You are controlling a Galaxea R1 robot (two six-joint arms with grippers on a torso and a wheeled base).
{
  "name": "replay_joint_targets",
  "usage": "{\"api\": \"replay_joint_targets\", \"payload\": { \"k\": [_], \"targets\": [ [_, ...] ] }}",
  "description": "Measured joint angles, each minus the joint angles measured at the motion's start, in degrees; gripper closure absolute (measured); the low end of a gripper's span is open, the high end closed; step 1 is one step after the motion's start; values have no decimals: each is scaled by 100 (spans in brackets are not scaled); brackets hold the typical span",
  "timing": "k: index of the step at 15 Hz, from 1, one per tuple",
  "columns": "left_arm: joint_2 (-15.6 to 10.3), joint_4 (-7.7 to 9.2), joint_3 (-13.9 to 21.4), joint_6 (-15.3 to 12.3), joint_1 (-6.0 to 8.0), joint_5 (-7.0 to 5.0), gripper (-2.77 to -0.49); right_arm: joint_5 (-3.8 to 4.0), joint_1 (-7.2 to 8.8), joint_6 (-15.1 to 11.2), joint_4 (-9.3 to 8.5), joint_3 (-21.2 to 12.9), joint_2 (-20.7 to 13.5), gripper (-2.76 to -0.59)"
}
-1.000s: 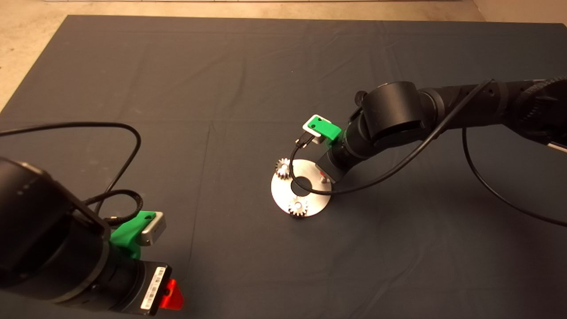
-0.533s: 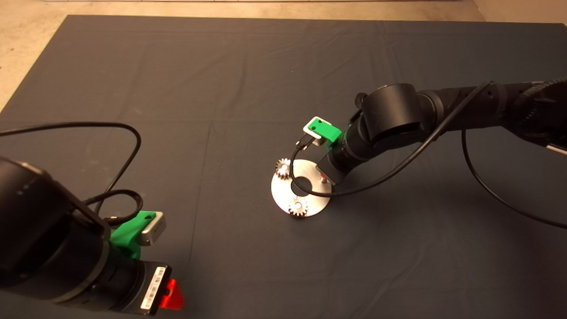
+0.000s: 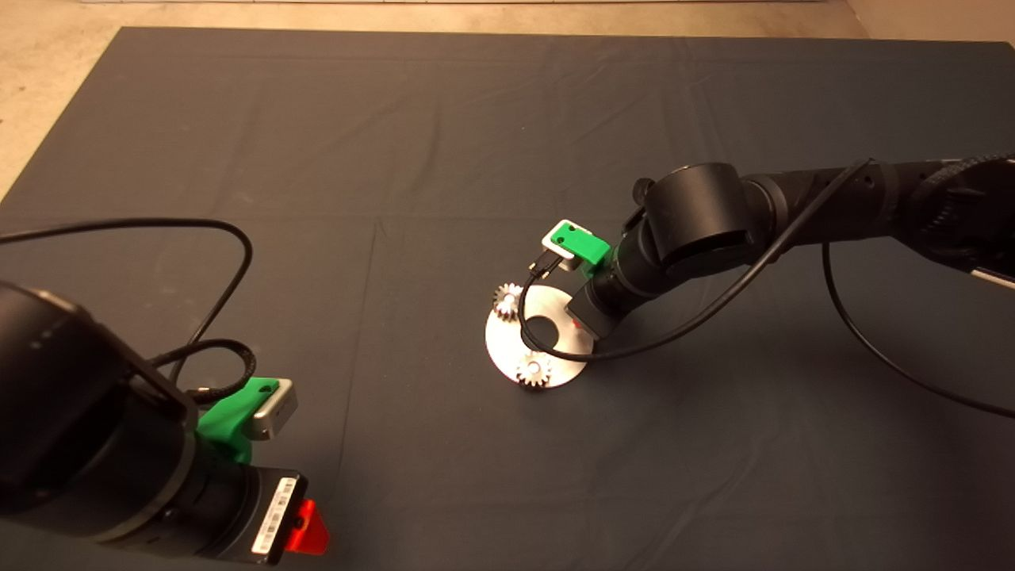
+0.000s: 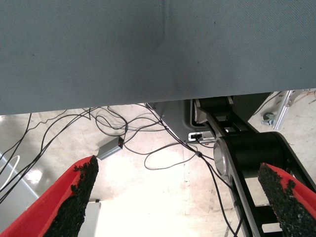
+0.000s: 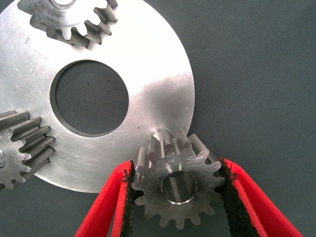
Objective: Install three planetary gears onto the carrier pins
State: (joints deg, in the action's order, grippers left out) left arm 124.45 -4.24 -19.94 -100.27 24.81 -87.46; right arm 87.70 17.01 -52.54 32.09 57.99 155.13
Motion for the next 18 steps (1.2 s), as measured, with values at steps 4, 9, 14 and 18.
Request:
{"api": "replay_joint_targets", "payload": {
  "k": [4, 9, 14, 18],
  "targets": [
    [0, 0, 0, 0, 0, 0, -233, 0, -1, -1, 2, 0, 0, -105],
    [0, 0, 0, 0, 0, 0, -233, 0, -1, -3, 2, -2, -2, -105],
    [0, 0, 0, 0, 0, 0, -233, 0, 0, -3, 2, -9, -2, -105],
    [0, 0, 0, -1, 0, 0, -233, -2, 0, -27, 2, -17, -2, -105]
  ]
}}
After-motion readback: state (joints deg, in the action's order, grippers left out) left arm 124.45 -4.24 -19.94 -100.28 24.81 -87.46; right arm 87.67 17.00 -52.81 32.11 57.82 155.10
